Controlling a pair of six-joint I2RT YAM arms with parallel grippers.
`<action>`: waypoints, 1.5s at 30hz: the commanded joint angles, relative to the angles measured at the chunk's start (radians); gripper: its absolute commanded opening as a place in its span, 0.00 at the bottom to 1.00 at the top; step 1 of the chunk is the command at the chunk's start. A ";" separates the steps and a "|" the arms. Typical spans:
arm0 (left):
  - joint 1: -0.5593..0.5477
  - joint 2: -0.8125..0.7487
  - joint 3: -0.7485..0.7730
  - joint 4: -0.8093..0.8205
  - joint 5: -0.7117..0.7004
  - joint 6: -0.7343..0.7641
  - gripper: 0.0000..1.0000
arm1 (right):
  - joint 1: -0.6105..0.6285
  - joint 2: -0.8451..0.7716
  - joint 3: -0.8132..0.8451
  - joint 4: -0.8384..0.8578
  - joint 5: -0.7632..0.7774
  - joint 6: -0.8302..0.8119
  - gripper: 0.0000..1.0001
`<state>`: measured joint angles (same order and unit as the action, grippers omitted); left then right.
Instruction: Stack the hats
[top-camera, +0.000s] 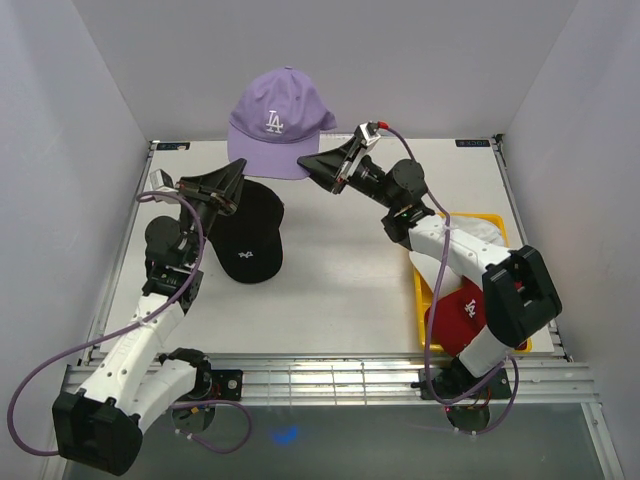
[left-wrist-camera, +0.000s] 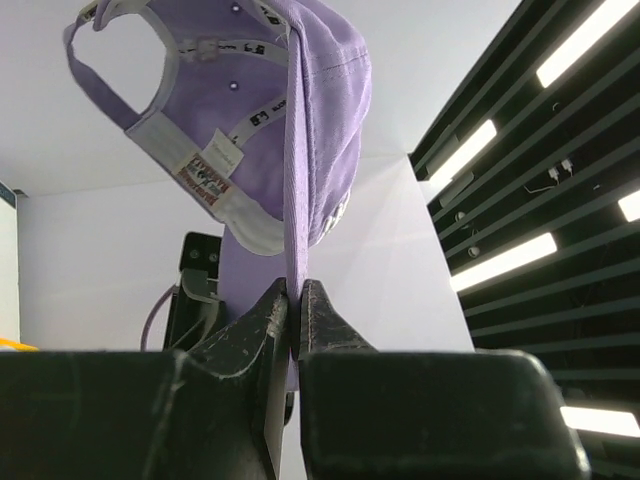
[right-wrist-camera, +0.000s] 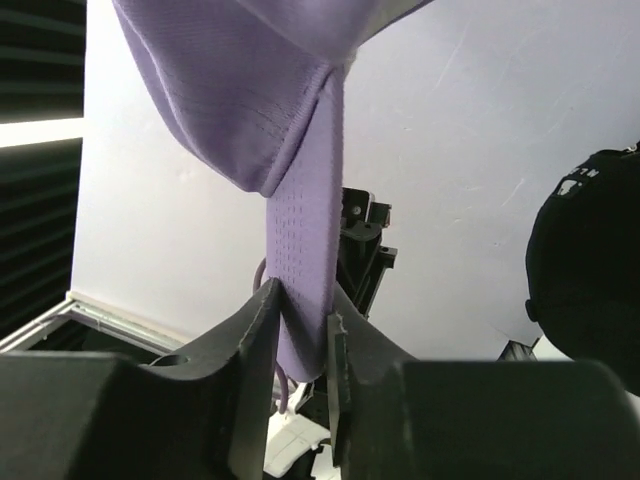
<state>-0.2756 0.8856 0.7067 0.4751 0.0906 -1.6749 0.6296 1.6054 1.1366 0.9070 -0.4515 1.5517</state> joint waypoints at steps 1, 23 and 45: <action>-0.011 -0.031 -0.026 0.045 0.090 -0.006 0.00 | 0.016 0.040 0.025 0.121 -0.059 0.030 0.23; 0.072 -0.103 -0.064 -0.018 0.285 0.248 0.49 | 0.016 0.269 0.157 0.500 -0.346 0.475 0.09; 0.361 -0.116 -0.105 0.085 0.509 0.113 0.52 | -0.024 0.286 0.183 0.589 -0.392 0.584 0.08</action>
<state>0.0517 0.7929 0.5983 0.5014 0.5827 -1.5455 0.6212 1.8919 1.2865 1.2911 -0.7994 2.0079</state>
